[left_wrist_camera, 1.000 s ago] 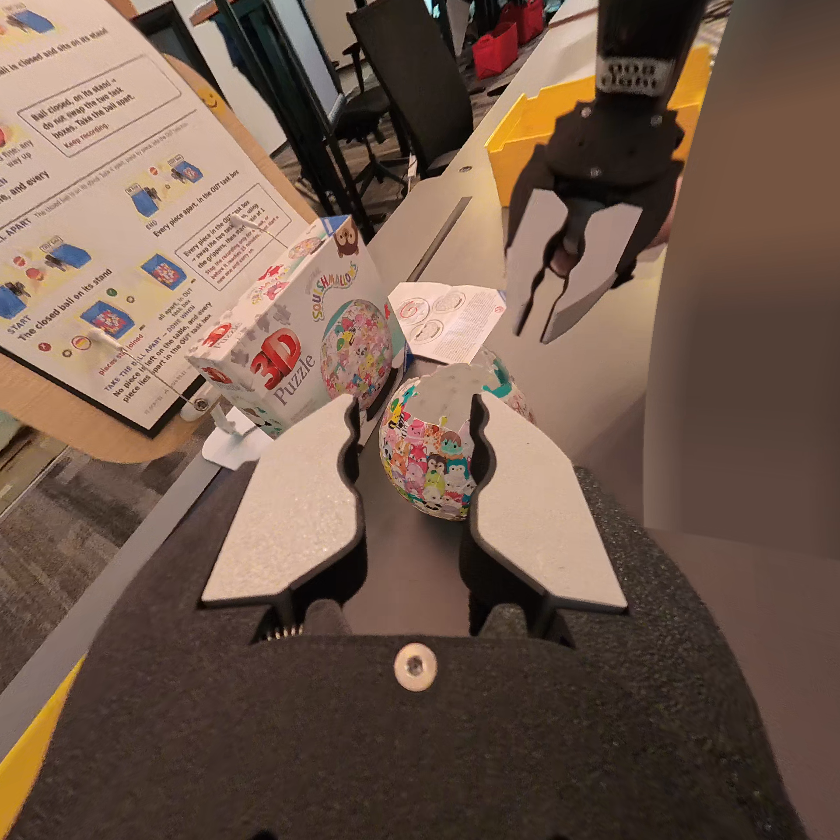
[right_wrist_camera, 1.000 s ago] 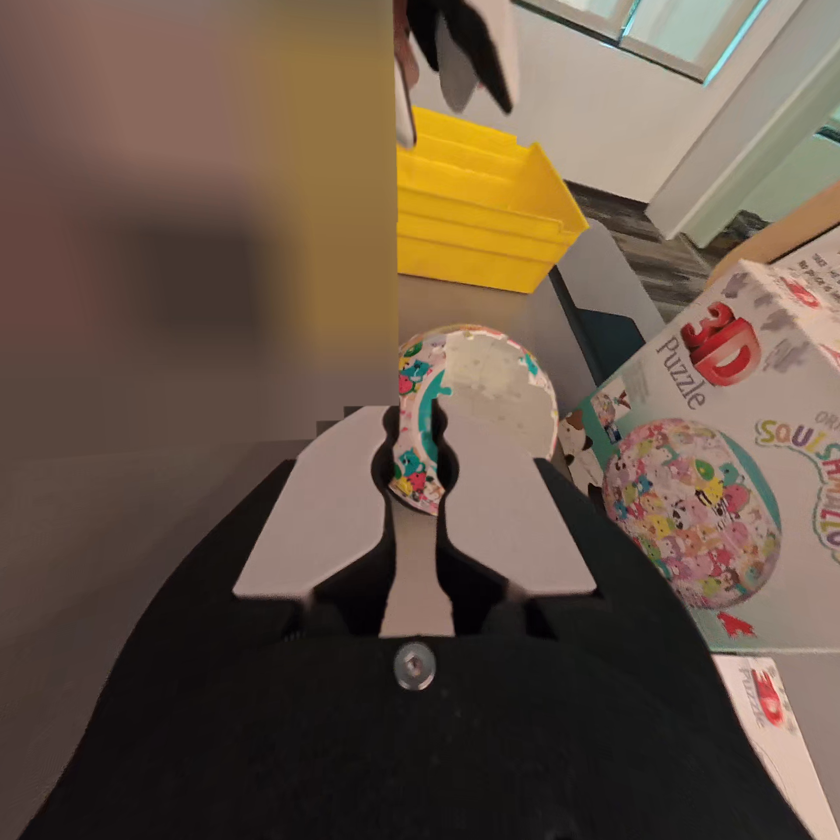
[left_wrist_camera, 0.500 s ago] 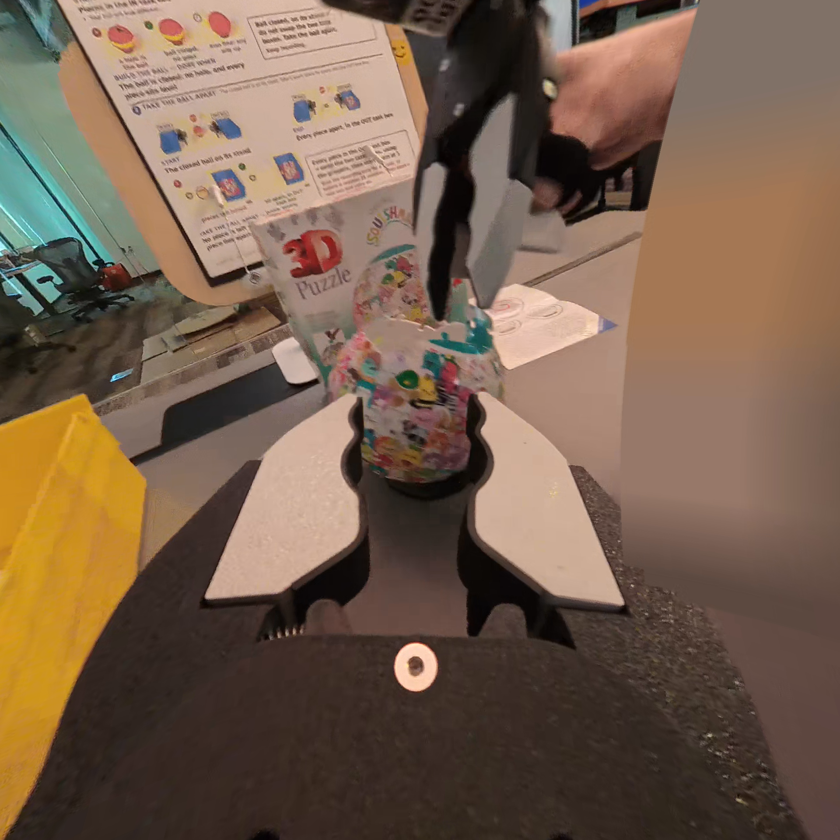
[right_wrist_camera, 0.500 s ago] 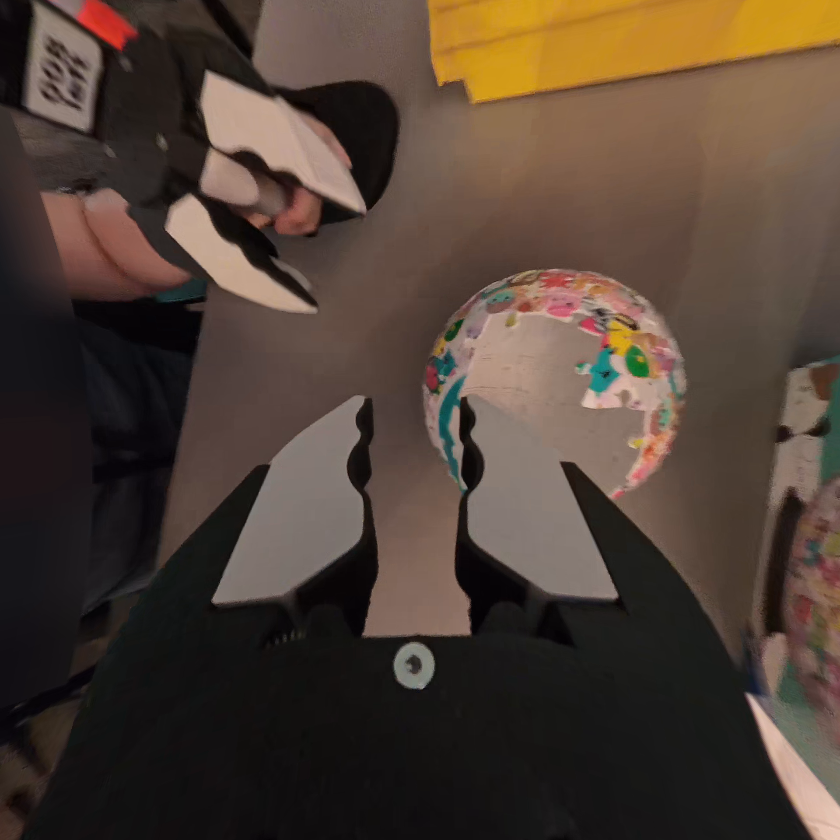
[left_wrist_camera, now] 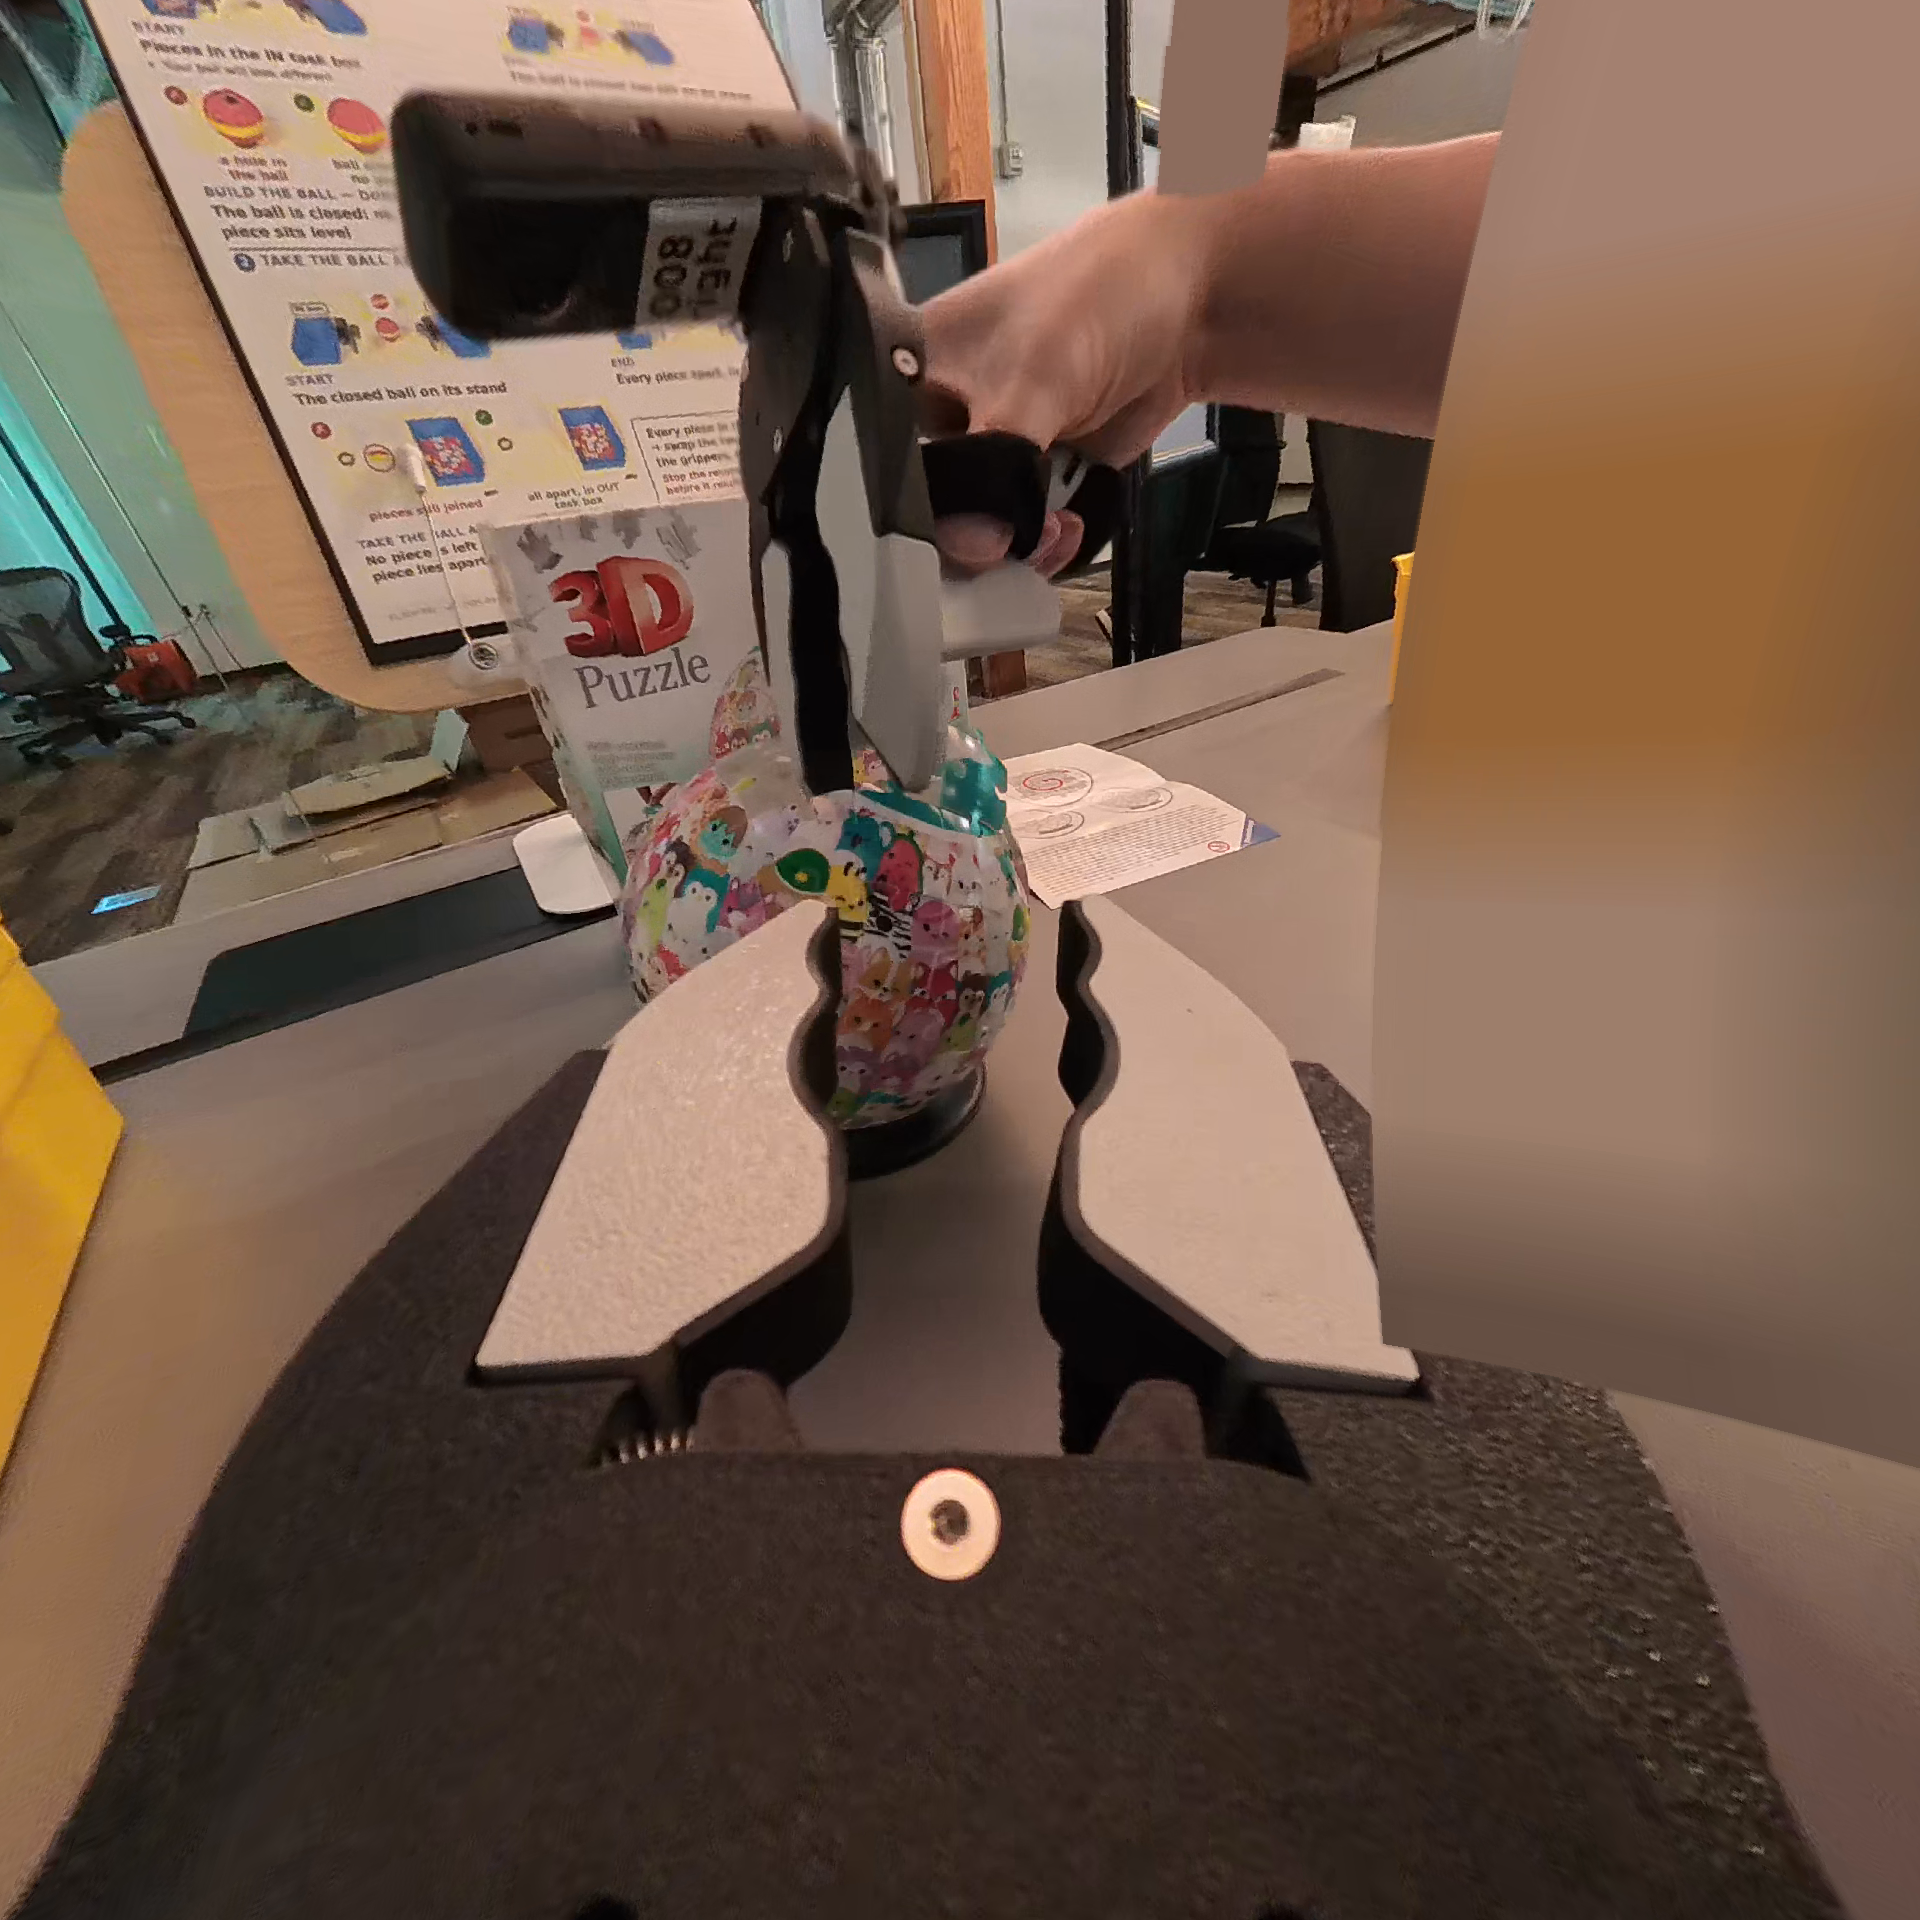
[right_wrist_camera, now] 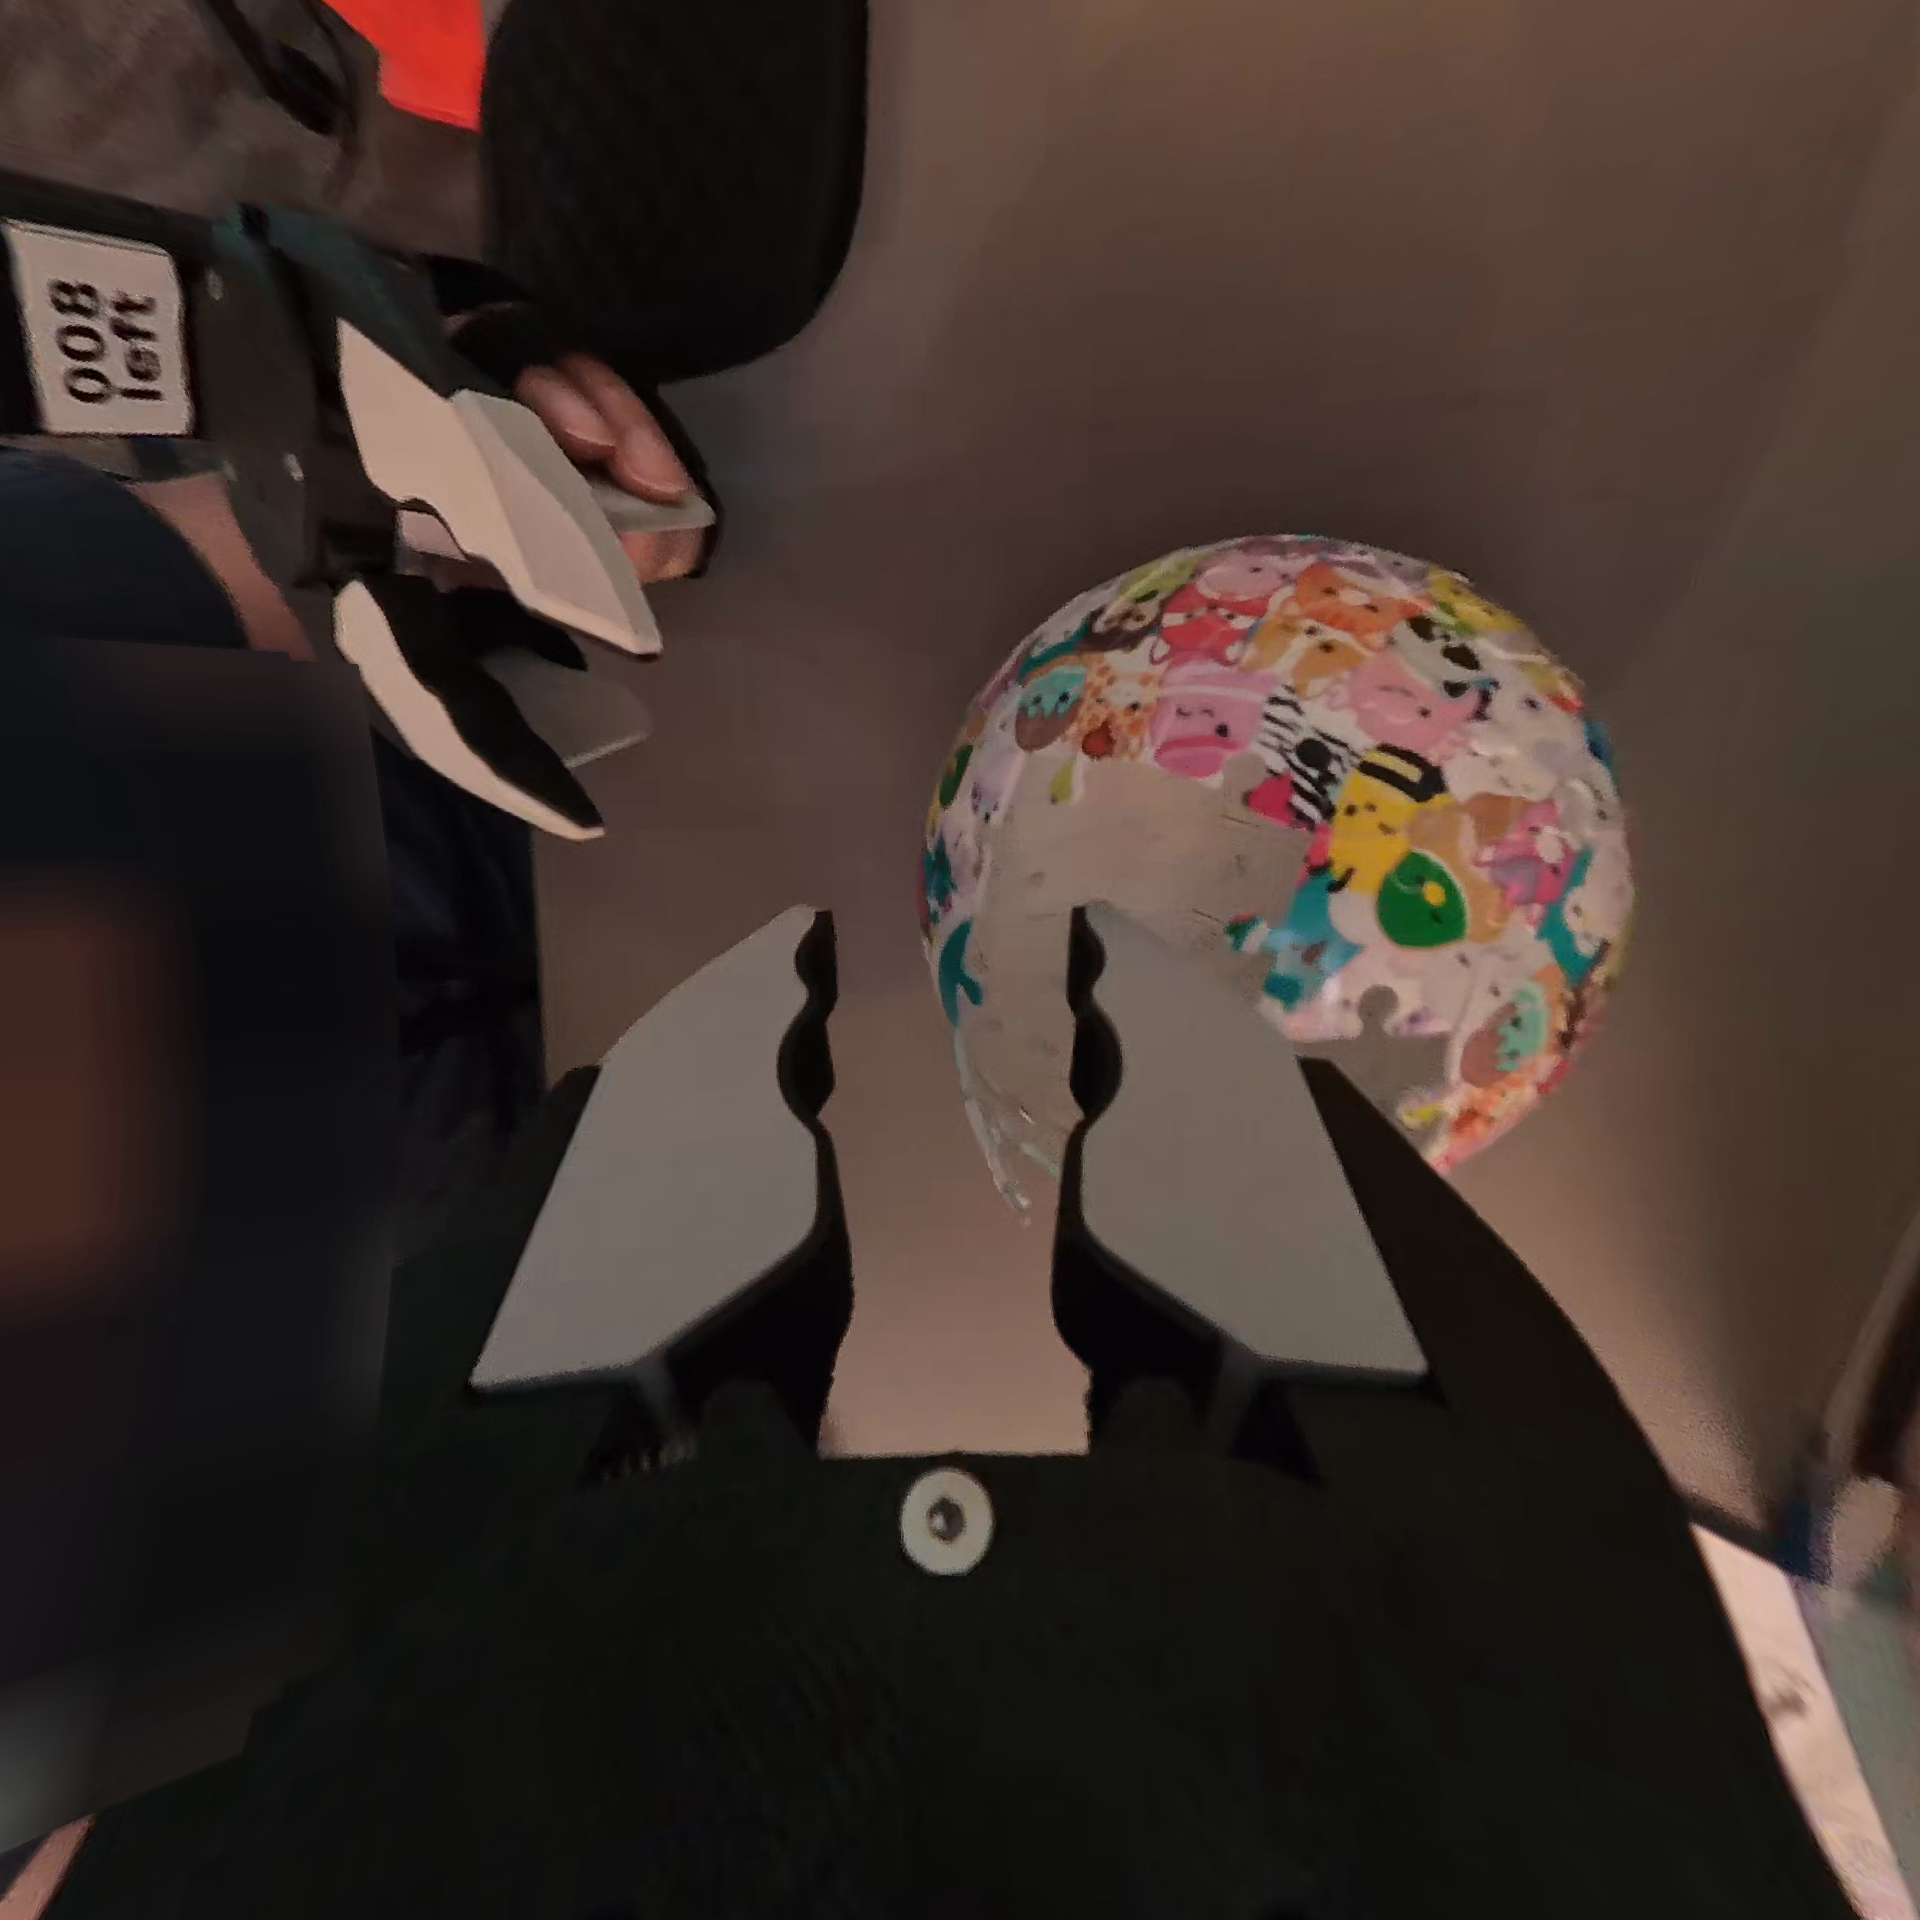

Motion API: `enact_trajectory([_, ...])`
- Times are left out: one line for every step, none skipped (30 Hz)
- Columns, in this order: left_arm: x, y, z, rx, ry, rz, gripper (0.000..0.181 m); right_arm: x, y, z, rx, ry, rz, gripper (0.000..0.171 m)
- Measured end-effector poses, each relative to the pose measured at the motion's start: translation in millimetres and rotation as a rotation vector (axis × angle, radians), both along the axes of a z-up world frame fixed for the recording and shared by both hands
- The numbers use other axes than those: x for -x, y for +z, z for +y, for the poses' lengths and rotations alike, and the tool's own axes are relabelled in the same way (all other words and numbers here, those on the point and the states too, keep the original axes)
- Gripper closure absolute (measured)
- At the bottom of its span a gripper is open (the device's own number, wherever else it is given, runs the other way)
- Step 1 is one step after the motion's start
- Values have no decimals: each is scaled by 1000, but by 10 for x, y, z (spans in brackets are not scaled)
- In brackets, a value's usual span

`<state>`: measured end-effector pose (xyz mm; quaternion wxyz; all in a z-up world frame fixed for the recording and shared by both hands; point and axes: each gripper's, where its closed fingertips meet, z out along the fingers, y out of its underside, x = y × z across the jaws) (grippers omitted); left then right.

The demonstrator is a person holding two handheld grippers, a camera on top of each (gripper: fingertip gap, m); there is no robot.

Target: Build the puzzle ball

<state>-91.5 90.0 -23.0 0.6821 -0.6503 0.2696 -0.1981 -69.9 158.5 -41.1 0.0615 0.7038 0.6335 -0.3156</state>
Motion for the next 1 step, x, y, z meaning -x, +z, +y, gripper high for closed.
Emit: enact_trajectory([1, 17, -5, -7, -3, -1, 142, 25, -3, -21, 33, 2, 2, 130])
